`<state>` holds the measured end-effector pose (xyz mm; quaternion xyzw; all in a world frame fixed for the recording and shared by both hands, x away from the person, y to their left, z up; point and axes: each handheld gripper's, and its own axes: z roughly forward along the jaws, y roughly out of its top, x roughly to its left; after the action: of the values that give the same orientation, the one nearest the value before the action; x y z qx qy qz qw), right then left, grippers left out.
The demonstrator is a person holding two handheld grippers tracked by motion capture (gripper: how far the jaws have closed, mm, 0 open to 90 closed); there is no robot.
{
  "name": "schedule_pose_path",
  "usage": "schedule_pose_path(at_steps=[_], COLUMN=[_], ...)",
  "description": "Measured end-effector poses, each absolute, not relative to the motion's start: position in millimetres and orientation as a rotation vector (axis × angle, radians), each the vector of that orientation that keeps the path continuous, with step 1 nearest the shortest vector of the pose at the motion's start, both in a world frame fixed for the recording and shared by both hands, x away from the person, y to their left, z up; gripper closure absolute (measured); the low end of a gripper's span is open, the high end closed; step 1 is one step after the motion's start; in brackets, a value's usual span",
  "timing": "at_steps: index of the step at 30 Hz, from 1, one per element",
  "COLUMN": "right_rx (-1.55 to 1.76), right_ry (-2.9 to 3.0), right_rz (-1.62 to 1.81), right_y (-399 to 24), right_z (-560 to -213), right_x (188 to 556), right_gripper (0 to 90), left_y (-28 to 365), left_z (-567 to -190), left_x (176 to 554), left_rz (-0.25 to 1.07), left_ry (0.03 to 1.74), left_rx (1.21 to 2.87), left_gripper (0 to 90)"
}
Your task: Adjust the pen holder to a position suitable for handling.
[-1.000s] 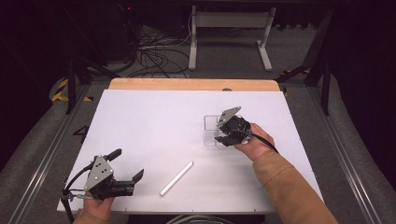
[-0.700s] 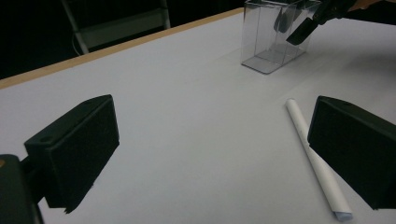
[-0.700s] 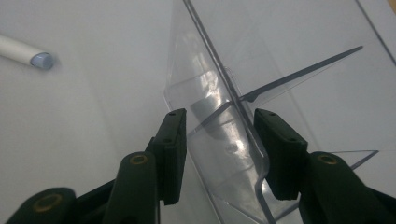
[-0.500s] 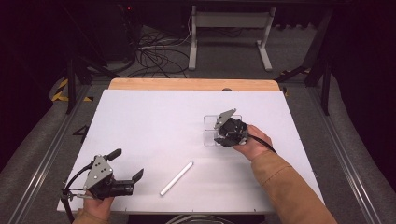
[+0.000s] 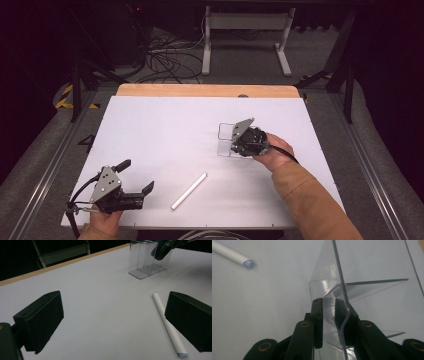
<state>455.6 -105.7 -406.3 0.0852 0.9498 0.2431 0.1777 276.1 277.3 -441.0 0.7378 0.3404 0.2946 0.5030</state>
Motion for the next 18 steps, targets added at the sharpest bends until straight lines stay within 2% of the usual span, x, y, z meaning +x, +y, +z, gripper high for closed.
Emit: schedule_pose_path(at_steps=[10,18], right_rx=[0.165,0.039], right_ry=[2.715,2.712], right_rz=[0.698,0.756], right_y=[-94,-68], right_z=[-396,-384], right_x=[450,447], right_gripper=[82.3,82.4], left_y=[277,277], left_z=[-441,-441], left_x=[276,276], left_rz=[0.715,0.713], left_ry=[0.819,0.817], left_rx=[1.783,1.784], left_gripper=[2.9,2.9])
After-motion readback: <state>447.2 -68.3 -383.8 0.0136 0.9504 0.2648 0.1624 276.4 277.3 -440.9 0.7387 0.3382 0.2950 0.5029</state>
